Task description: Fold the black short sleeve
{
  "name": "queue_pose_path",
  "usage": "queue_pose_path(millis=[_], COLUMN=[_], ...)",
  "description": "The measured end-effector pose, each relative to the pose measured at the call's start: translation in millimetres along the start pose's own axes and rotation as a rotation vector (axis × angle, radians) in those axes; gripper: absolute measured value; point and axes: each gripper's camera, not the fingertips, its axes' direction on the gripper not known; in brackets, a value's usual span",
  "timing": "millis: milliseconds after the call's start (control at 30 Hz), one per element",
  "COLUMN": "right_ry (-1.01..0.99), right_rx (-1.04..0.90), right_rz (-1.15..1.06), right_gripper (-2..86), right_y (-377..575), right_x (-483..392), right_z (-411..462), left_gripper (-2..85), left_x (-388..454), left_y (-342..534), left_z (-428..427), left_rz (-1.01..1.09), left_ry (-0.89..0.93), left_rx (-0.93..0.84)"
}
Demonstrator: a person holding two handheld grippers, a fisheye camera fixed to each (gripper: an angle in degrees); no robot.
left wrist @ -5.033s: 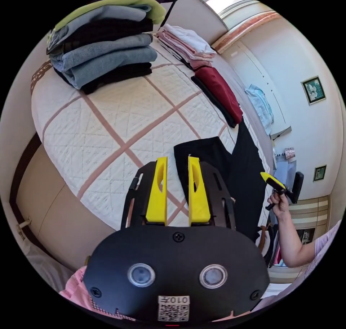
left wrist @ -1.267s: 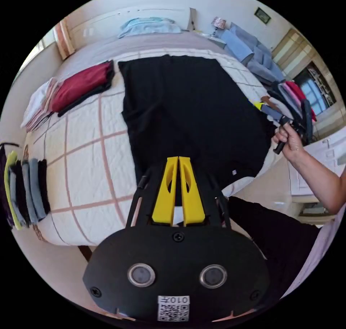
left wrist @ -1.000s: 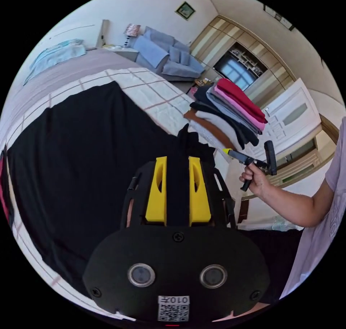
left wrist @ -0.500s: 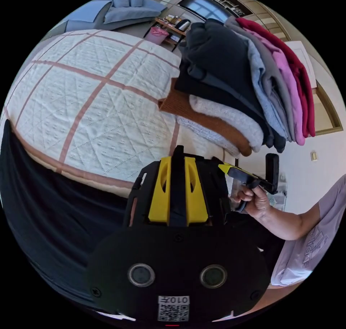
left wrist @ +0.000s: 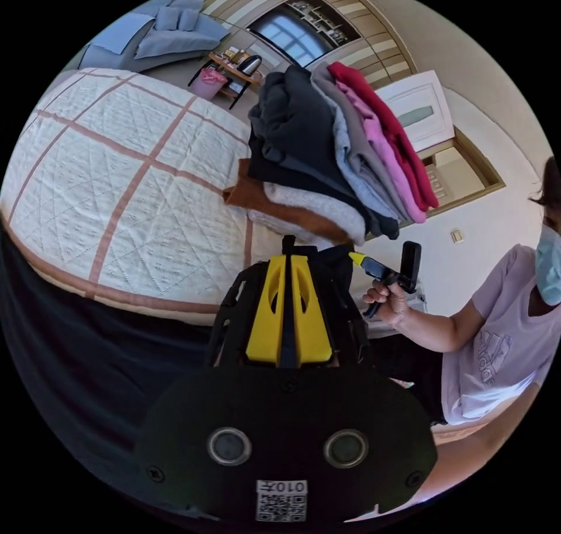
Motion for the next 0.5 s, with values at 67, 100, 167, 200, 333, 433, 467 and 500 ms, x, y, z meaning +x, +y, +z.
queue_pose_path(millis=[67,100,167,200,333,433,467,500], right_ry=[-0.051,-0.063,-0.089,-0.094,-0.042,-0.032,-0.016,-0.002], right_rx=[-0.053,-0.081,-0.225,-0.257,-0.451,-0.534,-0.552,-0.565], right_rz=[-0.242,-0.306,-0.535,-0.591,-0.781,-0.800,-0.810,-0.814], right_gripper=[2.5,2.5,2.5,2.5,2.5,2.7,2.7,2.7], right_y=[6,9,28,35,84,105,112,115], right_x=[-39,-49,-89,-99,-136,-148,-153,-155], right_z=[-5,-4,8,12,56,85,94,98], left_gripper=[0.1,0.1,0.1,0.1,0.2,0.7,0.8,1.3], left_x=[-2,-7,-17,-25,-46,-54,-55,-57], left_y=[11,22,42,57,108,134,138,145], left_z=[-15,-25,-38,-44,-57,-58,-58,-59], left_rz=[0.022,0.026,0.007,-0.016,-0.094,-0.150,-0.158,-0.174], left_ry=[0.038,0.041,0.033,0.034,0.037,0.028,0.022,0.010], left_rx=[0.037,0.053,0.063,0.069,0.088,0.087,0.092,0.105])
